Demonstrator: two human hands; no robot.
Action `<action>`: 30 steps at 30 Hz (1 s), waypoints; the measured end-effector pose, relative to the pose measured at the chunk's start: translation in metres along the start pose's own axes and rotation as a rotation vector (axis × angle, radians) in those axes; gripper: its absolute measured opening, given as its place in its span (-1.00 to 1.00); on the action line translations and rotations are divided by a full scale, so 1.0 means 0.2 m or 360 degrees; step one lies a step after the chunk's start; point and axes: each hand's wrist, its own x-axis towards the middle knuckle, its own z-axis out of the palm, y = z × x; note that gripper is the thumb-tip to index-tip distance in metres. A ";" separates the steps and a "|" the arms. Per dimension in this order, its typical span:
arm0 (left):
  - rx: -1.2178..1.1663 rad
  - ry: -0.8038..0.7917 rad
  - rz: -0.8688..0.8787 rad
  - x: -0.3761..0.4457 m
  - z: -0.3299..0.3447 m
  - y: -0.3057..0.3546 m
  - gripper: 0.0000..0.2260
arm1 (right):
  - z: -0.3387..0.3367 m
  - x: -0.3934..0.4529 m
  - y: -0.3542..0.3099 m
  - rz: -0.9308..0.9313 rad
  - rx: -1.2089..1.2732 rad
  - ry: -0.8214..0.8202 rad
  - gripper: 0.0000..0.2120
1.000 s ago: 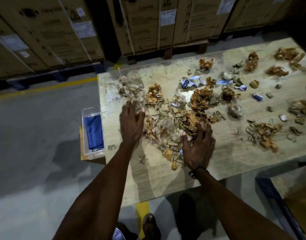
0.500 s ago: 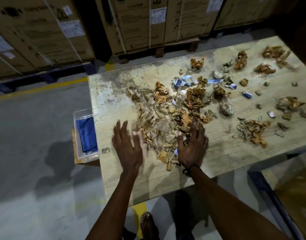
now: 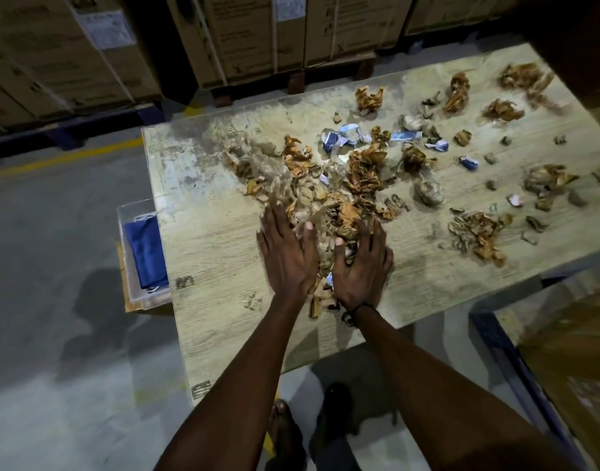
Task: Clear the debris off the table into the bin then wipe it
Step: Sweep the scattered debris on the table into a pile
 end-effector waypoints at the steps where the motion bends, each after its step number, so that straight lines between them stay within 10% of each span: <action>1: -0.0045 -0.0009 0.0016 0.01 0.01 0.02 -0.33 | 0.00 0.00 0.00 0.0005 0.0026 0.0009 -0.43; 16: 0.0113 -0.0009 0.0062 -0.32 0.14 0.09 -0.24 | -0.05 0.01 0.13 -0.0065 0.0772 0.0035 -0.50; 30: 0.0044 0.0213 0.0134 -0.21 -0.02 0.00 -0.38 | -0.09 0.05 0.10 0.0049 0.0618 -0.0105 -0.27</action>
